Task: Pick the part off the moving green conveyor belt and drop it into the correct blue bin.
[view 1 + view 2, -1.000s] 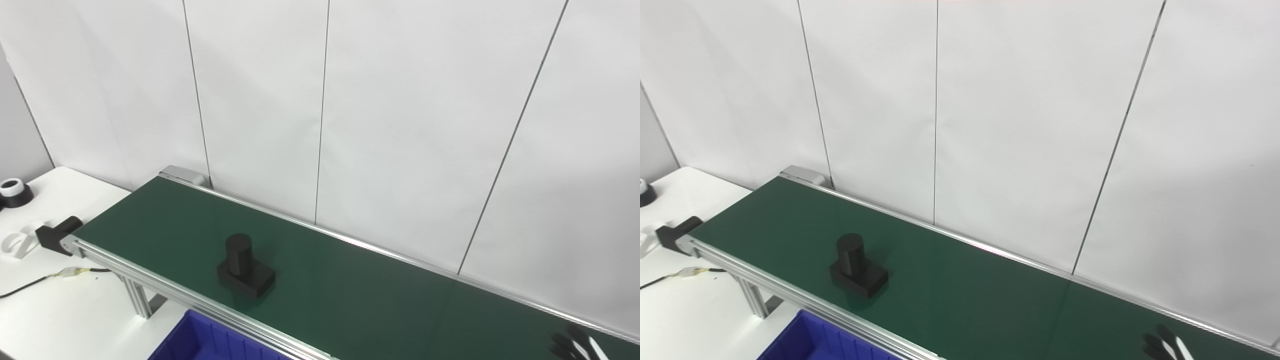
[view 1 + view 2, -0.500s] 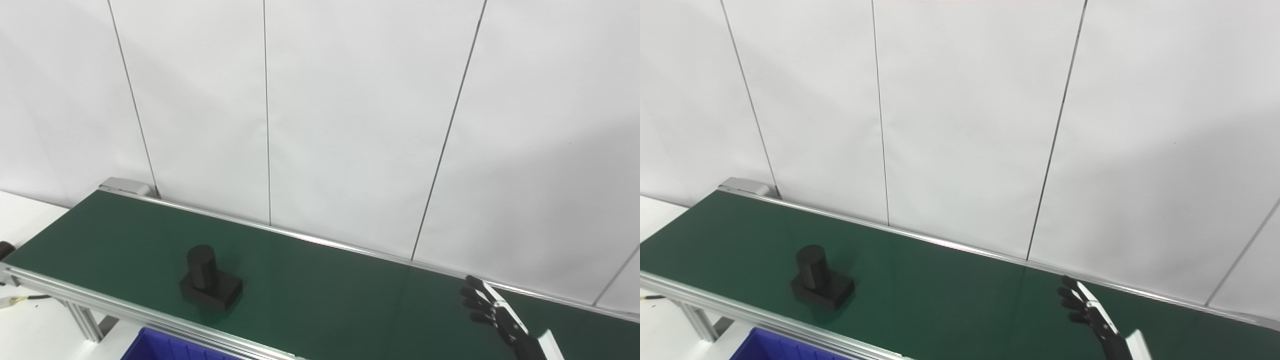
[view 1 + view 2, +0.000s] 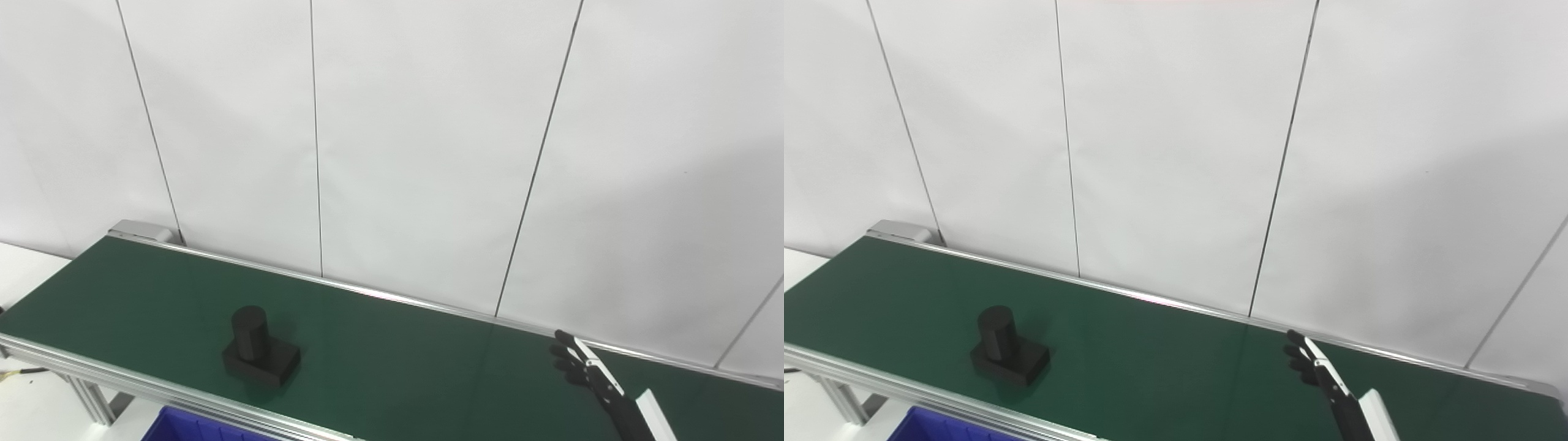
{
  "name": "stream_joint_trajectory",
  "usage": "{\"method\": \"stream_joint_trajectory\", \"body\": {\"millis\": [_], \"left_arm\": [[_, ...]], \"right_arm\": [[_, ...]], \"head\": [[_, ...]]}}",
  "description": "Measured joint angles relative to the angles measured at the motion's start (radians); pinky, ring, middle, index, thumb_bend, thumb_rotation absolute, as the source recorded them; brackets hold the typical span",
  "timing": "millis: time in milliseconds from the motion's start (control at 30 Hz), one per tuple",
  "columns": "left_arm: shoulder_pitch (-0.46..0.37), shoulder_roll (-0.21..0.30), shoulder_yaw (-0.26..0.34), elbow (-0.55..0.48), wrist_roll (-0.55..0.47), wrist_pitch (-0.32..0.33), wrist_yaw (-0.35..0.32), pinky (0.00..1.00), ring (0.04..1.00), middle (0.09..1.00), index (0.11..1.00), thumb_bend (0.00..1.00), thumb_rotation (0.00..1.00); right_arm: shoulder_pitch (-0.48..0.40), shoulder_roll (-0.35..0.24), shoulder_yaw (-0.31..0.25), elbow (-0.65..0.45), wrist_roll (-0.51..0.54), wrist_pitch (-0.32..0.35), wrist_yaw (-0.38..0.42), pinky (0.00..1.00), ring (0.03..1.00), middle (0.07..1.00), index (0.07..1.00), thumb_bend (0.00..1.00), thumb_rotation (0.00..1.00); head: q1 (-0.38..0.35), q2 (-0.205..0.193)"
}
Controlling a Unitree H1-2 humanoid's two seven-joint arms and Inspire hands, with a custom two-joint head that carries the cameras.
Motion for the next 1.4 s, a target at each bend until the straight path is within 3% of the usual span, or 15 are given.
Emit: {"method": "stream_joint_trajectory", "body": {"millis": [500,1000,1167,1400], "left_arm": [[0.001,-0.022,0.022,-0.001,-0.011,0.000,-0.032,0.63,0.750,0.788,0.757,1.00,0.23],[0.011,-0.027,0.051,-0.026,-0.023,0.000,-0.064,0.64,0.753,0.796,0.766,0.95,0.21],[0.016,-0.028,0.057,-0.053,-0.024,0.000,-0.077,0.64,0.744,0.792,0.768,0.94,0.22],[0.039,-0.028,0.066,-0.088,-0.021,0.000,-0.077,0.62,0.732,0.789,0.766,0.95,0.24]], "right_arm": [[-0.172,-0.035,0.074,0.150,-0.156,0.023,0.030,0.76,0.831,0.879,0.947,0.92,0.55],[-0.266,-0.027,0.136,0.174,-0.245,0.067,0.088,0.75,0.831,0.869,0.949,0.92,0.55],[-0.299,-0.008,0.142,0.185,-0.248,0.072,0.102,0.76,0.829,0.866,0.940,0.93,0.55],[-0.330,0.006,0.154,0.195,-0.266,0.091,0.115,0.72,0.814,0.857,0.942,0.94,0.56]], "head": [[-0.046,0.044],[-0.057,0.091],[-0.067,0.123],[-0.064,0.135]]}}
